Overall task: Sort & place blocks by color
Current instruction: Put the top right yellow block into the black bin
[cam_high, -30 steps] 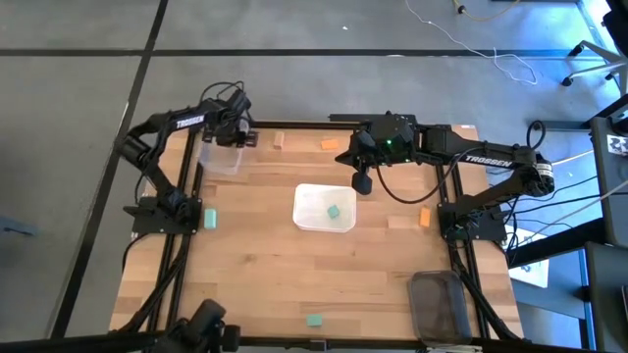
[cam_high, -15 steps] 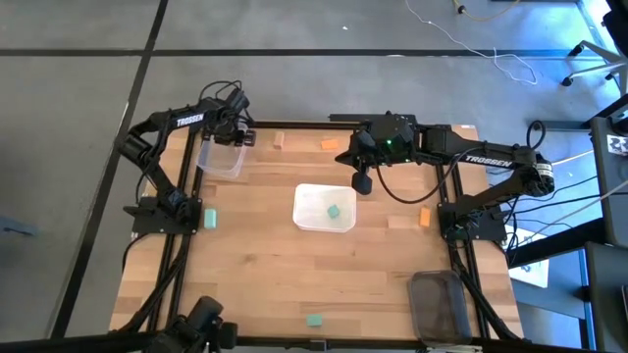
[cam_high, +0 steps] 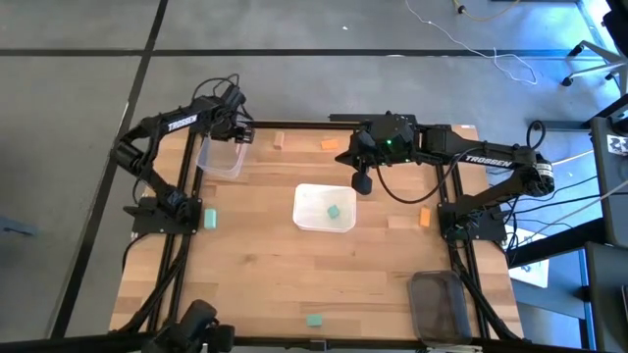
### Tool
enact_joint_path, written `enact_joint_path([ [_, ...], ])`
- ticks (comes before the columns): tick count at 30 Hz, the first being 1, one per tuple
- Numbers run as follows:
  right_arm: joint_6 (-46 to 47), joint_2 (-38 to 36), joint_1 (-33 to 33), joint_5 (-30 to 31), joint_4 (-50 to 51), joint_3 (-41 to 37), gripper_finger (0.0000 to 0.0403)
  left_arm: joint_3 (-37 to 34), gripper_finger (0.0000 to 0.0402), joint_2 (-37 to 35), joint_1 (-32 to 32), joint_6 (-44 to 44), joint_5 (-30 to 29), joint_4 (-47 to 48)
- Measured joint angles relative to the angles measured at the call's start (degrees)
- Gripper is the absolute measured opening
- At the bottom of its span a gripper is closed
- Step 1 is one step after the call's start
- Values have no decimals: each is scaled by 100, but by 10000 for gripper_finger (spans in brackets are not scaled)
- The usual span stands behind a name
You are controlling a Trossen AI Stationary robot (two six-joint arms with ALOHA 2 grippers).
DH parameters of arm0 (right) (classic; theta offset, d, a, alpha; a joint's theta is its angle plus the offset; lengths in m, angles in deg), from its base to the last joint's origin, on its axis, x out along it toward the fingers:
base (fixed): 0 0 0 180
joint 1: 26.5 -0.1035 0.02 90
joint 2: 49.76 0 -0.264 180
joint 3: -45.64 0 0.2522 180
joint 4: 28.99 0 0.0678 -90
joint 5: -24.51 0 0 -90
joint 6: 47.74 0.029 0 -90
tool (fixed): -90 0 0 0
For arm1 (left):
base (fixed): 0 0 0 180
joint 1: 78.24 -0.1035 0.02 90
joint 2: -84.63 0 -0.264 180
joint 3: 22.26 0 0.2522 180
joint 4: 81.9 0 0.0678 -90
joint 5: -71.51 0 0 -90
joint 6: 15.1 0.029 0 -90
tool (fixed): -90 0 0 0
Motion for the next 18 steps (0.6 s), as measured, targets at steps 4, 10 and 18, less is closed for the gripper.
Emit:
enact_joint_path([
  [4, 11, 0, 1, 0, -9, 0, 7, 2, 192, -751, 69, 21, 1, 32],
  [10, 805, 0, 110, 288, 62, 0, 7, 7, 193, -1966, 520, 23, 293, 106],
  [18, 1743, 2, 485, 1093, 1087, 0, 51, 7, 193, -2968, 1381, -22, 455, 131],
])
